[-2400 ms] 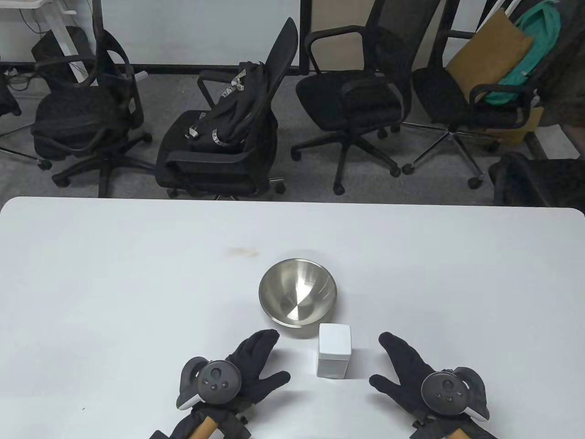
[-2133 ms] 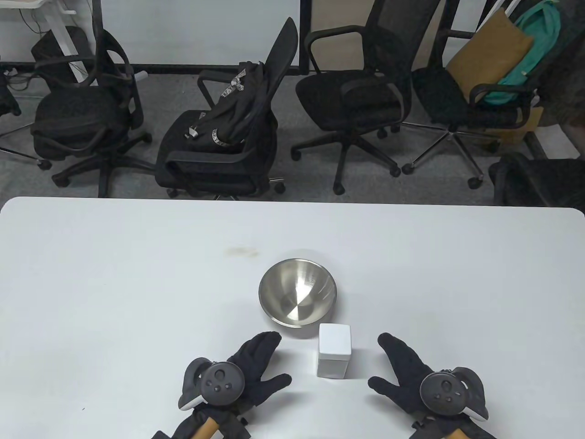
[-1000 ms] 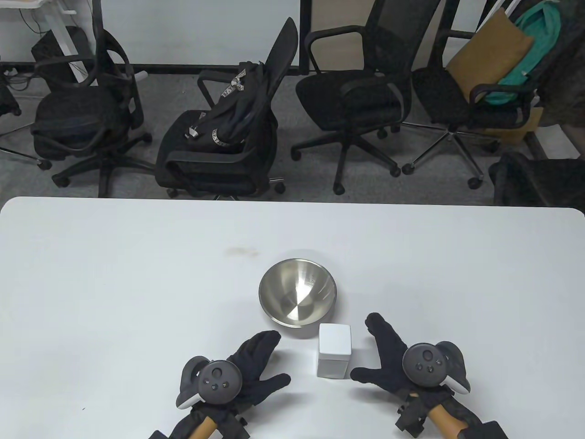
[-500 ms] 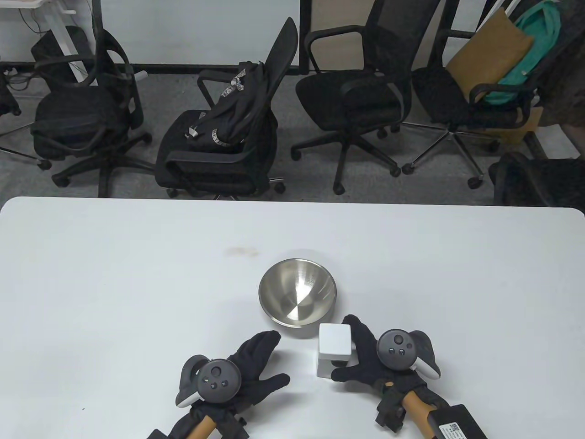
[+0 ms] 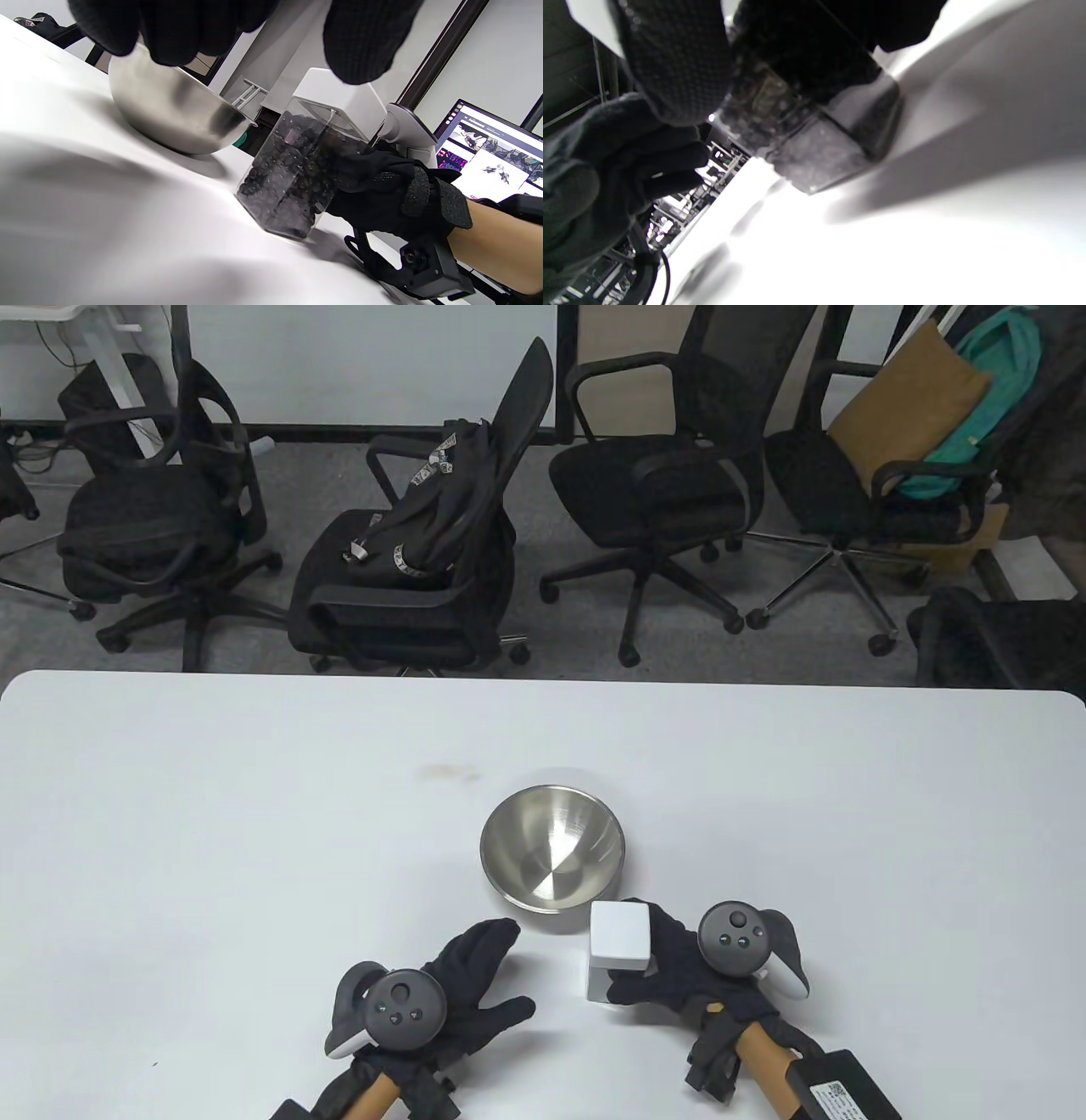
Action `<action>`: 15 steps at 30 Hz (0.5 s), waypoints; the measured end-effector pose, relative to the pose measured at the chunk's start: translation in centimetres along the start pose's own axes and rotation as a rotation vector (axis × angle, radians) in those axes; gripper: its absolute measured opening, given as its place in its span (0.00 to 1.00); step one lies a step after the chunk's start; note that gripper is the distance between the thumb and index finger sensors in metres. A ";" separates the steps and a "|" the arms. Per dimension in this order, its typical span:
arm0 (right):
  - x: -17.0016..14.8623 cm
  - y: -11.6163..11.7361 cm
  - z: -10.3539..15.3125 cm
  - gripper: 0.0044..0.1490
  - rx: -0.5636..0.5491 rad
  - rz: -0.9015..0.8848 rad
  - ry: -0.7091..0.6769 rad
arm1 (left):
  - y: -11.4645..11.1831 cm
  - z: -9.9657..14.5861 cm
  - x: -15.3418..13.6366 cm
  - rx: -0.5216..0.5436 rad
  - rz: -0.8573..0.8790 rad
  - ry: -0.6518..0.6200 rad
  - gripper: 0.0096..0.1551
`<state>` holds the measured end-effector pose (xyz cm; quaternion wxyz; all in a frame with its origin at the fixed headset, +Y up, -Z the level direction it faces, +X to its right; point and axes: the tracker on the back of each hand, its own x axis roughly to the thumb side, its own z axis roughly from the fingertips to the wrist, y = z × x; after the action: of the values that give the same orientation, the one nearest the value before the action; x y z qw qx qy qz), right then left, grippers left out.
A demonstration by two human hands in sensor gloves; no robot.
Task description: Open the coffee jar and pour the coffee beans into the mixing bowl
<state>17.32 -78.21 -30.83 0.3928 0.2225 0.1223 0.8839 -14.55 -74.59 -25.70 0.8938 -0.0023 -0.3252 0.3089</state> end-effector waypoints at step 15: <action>0.5 -5.5 3.3 0.61 -0.289 -0.035 -0.057 | -0.1 -0.1 0.0 -0.004 -0.010 0.000 0.51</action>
<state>22.10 -74.07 -29.94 0.4396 0.1864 -0.0134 0.8785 -14.47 -74.63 -25.75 0.8952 -0.0026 -0.3261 0.3038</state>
